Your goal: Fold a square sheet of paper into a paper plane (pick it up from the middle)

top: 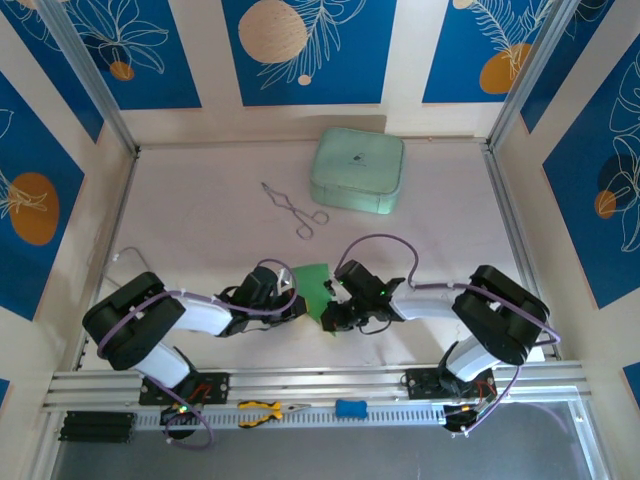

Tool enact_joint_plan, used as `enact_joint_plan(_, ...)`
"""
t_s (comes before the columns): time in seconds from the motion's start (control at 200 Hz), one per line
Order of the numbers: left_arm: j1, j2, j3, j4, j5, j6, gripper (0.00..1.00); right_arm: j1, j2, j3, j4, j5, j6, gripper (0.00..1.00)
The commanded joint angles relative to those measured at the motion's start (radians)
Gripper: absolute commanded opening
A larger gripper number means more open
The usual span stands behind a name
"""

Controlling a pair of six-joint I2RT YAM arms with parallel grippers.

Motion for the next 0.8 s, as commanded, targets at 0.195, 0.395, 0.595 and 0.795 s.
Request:
enact_joint_plan(0.195,-0.006,0.043,0.022,-0.112,-0.039,0.029,0.0,-0.03,-0.054,-0.084,-0.006,-0.047,0.02,0.06)
enact_joint_plan(0.395,-0.005,0.056,0.034,-0.124,-0.037,0.029,0.0,-0.034,-0.089,-0.12,-0.004,-0.057,0.013,0.07)
enact_joint_plan(0.595,-0.005,0.061,0.039,-0.129,-0.036,0.029,0.0,-0.036,-0.103,-0.127,-0.016,-0.065,0.016,0.09)
enact_joint_plan(0.795,-0.005,0.062,0.041,-0.131,-0.037,0.033,0.0,-0.048,-0.139,-0.155,-0.034,-0.058,0.045,0.09)
